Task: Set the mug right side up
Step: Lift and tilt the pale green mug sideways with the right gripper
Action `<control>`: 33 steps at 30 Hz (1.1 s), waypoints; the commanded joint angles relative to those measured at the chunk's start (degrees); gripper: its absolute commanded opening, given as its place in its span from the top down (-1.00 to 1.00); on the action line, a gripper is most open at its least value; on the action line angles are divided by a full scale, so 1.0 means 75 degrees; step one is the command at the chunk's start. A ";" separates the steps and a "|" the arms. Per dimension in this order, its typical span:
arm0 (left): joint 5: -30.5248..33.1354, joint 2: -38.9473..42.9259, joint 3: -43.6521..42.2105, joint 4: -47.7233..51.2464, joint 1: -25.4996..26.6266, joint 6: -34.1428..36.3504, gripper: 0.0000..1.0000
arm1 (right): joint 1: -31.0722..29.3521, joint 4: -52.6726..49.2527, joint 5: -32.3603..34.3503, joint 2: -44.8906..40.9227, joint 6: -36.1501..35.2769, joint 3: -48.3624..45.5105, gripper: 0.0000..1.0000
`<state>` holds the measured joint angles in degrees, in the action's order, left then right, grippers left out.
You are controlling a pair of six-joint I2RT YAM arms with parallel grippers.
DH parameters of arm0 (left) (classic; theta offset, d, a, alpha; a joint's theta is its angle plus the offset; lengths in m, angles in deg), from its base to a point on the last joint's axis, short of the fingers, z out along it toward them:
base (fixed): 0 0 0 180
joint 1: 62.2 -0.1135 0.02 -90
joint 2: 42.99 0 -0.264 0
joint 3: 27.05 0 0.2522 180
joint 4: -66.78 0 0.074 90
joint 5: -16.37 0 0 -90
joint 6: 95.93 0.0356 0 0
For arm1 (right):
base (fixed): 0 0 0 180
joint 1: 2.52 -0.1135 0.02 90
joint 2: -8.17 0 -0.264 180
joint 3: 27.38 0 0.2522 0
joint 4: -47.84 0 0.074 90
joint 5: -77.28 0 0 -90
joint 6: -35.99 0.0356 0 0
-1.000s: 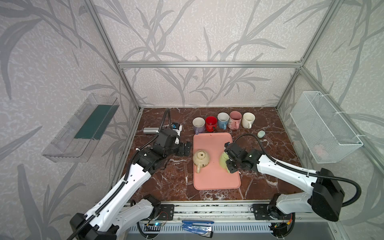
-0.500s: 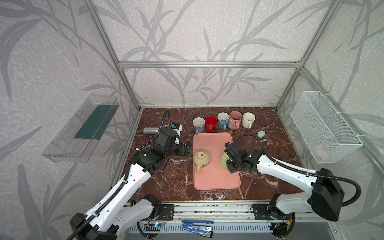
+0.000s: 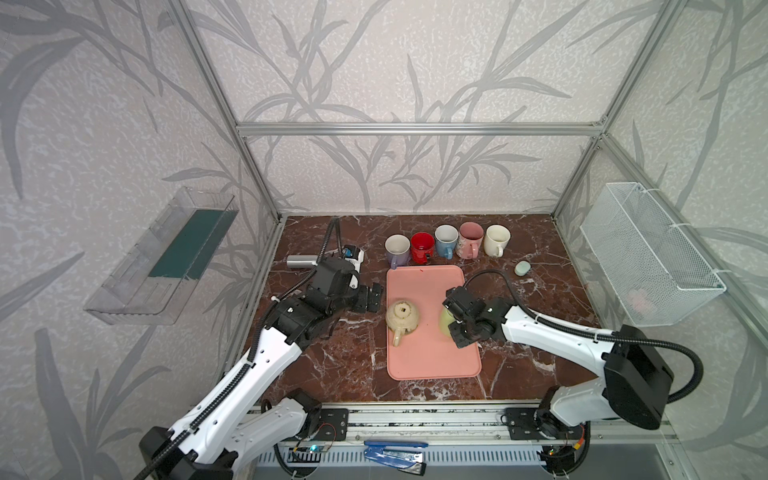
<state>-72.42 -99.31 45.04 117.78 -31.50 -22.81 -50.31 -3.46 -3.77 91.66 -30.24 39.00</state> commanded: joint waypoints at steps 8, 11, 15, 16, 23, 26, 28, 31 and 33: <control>0.0055 0.0126 -0.0092 -0.0033 0.0026 0.0139 -0.99 | -0.0049 -0.0019 0.0002 0.0309 -0.0086 0.0394 0.71; 0.0061 0.0114 -0.0101 -0.0020 0.0025 0.0142 -0.98 | -0.0050 -0.0029 0.0003 0.0306 -0.0107 0.0392 0.84; 0.0061 0.0096 -0.0097 -0.0036 0.0022 0.0142 -0.99 | -0.0044 -0.0033 -0.0010 0.0273 -0.0135 0.0408 1.00; 0.0062 0.0102 -0.0100 -0.0040 0.0023 0.0142 -0.99 | -0.0044 -0.0034 -0.0010 0.0267 -0.0155 0.0421 1.00; 0.0061 0.0102 -0.0105 -0.0041 0.0023 0.0141 -0.98 | -0.0050 0.0116 -0.0226 -0.0023 -0.0393 0.0499 1.00; 0.0083 0.0123 -0.0112 -0.0038 0.0022 0.0142 -0.99 | -0.0048 0.0266 -0.0323 -0.0313 -0.0559 0.0493 1.00; 0.0096 0.0146 -0.0116 -0.0044 0.0021 0.0139 -0.98 | -0.0050 0.0389 -0.0360 -0.0548 -0.0669 0.0462 1.00; 0.0108 0.0197 -0.0143 -0.0072 0.0030 0.0136 -0.98 | -0.0037 0.0665 -0.0469 -0.0936 -0.0791 0.0328 1.00; 0.0090 0.0251 -0.0153 -0.0098 0.0021 0.0117 -0.98 | -0.0032 0.0992 -0.0596 -0.1305 -0.0851 0.0124 1.00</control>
<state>-72.22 -98.98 44.38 117.75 -31.50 -22.51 -50.37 -1.89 -7.38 86.78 -34.83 40.44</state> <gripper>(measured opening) 0.992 0.153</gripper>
